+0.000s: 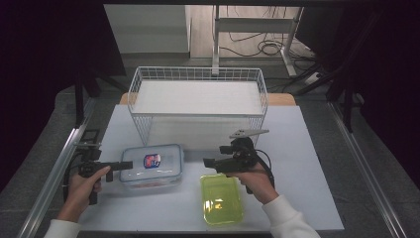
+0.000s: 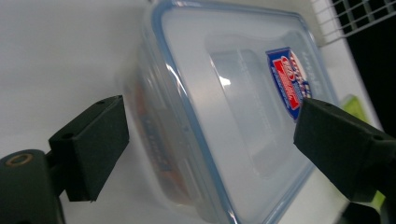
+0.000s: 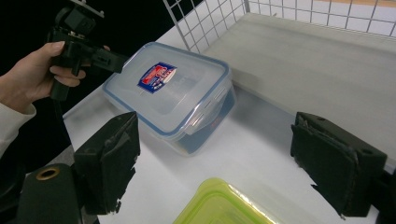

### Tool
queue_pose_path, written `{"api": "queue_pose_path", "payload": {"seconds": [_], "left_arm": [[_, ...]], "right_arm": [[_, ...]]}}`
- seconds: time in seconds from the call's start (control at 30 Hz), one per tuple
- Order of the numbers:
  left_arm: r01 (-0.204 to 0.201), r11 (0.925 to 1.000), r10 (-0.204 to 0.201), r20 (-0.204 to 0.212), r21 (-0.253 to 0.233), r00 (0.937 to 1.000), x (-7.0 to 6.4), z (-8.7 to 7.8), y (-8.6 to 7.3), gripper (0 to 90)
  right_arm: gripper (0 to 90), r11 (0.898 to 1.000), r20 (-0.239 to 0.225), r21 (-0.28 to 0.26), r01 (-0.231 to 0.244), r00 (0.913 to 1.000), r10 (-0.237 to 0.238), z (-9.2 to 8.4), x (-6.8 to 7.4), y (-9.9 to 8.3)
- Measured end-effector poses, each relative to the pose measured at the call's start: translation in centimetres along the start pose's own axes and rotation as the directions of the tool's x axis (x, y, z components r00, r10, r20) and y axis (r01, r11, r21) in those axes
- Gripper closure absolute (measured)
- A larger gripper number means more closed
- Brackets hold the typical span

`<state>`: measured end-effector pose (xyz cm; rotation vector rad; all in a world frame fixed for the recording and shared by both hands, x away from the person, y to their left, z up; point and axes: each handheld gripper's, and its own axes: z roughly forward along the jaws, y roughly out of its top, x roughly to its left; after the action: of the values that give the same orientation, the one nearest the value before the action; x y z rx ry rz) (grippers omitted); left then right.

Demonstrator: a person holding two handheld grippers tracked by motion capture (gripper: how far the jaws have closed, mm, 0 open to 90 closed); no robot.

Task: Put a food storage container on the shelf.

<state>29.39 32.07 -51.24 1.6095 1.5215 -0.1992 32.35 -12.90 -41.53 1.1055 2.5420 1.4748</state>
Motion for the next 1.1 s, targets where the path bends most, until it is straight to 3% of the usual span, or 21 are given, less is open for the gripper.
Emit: {"api": "queue_pose_path", "payload": {"seconds": [0.07, 0.23, 0.47, 0.73, 1.1], "left_arm": [[0.003, 1.0000, -0.003, -0.013, 0.009, 0.9999, 0.3, 0.3, -0.2, 11.5], [0.000, 0.9998, 0.000, 0.018, 0.021, 0.9998, 0.4, 0.7, -0.4, 19.2], [0.004, 1.0000, -0.004, 0.022, 0.003, 0.9997, 0.2, 0.5, -0.4, 26.8], [-0.002, 1.0000, 0.002, 0.024, 0.006, 0.9997, 0.3, 0.5, -0.4, 26.8], [-0.009, 1.0000, 0.009, 0.020, -0.003, 0.9998, 0.2, 0.4, -0.5, 26.9]], "right_arm": [[16.3, 1.000, 0.001, 0.002, -0.003, 1.0000, 0.003, 0.2, -0.1, 0.1], [16.4, 1.000, -0.006, 0.011, -0.010, 0.9999, 0.010, 0.9, -0.2, 0.3], [16.3, 0.997, -0.043, 0.071, -0.039, 0.9982, 0.043, 3.3, 0.3, 1.1], [16.4, 0.989, -0.071, 0.113, -0.092, 0.9924, 0.100, 6.1, -0.2, 1.5], [17.1, 0.979, -0.082, 0.189, -0.078, 0.9922, 0.094, 9.3, 0.3, 1.8]]}}
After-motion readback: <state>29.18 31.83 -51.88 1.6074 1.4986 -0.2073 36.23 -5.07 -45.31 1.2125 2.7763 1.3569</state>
